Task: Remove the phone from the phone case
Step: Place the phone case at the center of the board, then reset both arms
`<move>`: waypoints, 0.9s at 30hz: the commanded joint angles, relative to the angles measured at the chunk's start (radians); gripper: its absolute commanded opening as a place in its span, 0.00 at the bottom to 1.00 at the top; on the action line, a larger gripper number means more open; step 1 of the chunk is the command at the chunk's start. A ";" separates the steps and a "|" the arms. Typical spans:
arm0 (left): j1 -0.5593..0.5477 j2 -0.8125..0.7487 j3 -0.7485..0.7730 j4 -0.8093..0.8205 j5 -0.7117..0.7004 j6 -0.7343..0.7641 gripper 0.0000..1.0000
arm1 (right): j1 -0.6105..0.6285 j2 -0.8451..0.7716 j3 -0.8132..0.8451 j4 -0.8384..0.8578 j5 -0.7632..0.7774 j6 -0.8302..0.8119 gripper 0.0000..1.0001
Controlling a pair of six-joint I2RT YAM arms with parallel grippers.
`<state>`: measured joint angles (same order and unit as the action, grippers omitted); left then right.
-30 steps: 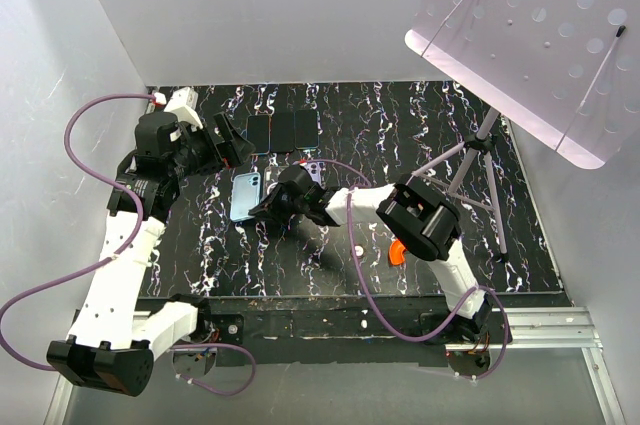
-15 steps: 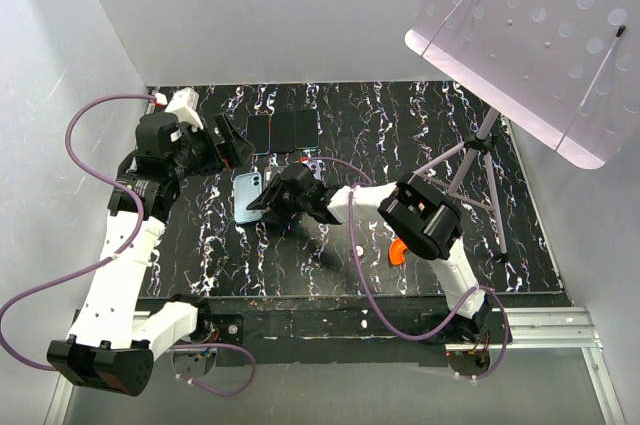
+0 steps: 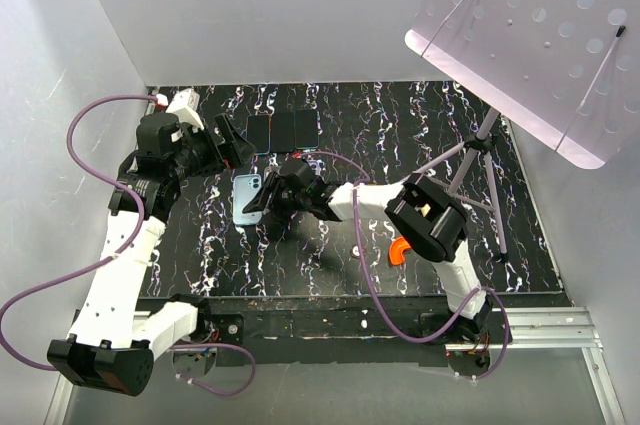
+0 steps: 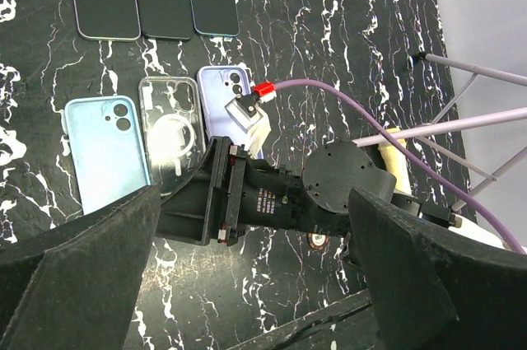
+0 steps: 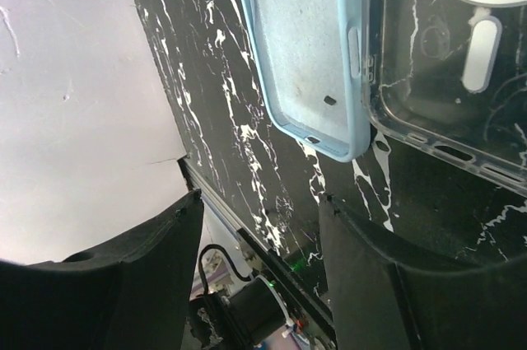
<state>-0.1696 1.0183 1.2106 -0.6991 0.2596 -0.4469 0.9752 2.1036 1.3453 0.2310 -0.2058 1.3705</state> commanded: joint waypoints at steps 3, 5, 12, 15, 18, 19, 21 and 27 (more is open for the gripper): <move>0.002 -0.032 -0.005 0.003 0.009 0.005 0.98 | -0.004 -0.137 0.006 -0.094 0.046 -0.169 0.64; 0.002 -0.040 -0.008 -0.002 0.010 0.011 0.98 | -0.006 -0.203 -0.015 -0.154 0.087 -0.243 0.64; 0.002 -0.052 -0.077 0.029 0.052 0.007 0.98 | -0.007 -0.512 -0.216 -0.363 0.328 -0.497 0.69; -0.001 -0.058 -0.126 0.059 0.084 -0.006 0.98 | -0.010 -0.709 -0.378 -0.383 0.454 -0.540 0.75; -0.018 -0.086 -0.180 0.091 0.092 -0.019 0.98 | -0.016 -0.940 -0.526 -0.439 0.583 -0.544 0.78; -0.025 -0.099 -0.196 0.107 0.090 -0.022 0.98 | -0.017 -1.018 -0.572 -0.465 0.641 -0.547 0.78; -0.041 -0.125 -0.229 0.136 0.089 -0.029 0.98 | -0.017 -1.173 -0.629 -0.522 0.706 -0.551 0.78; -0.094 -0.240 -0.359 0.248 0.086 -0.045 0.98 | -0.017 -1.640 -0.762 -0.665 0.824 -0.536 0.84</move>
<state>-0.2363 0.8654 0.9142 -0.5568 0.3309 -0.4774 0.9581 0.6819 0.6369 -0.3244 0.4675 0.8429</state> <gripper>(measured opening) 0.981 0.824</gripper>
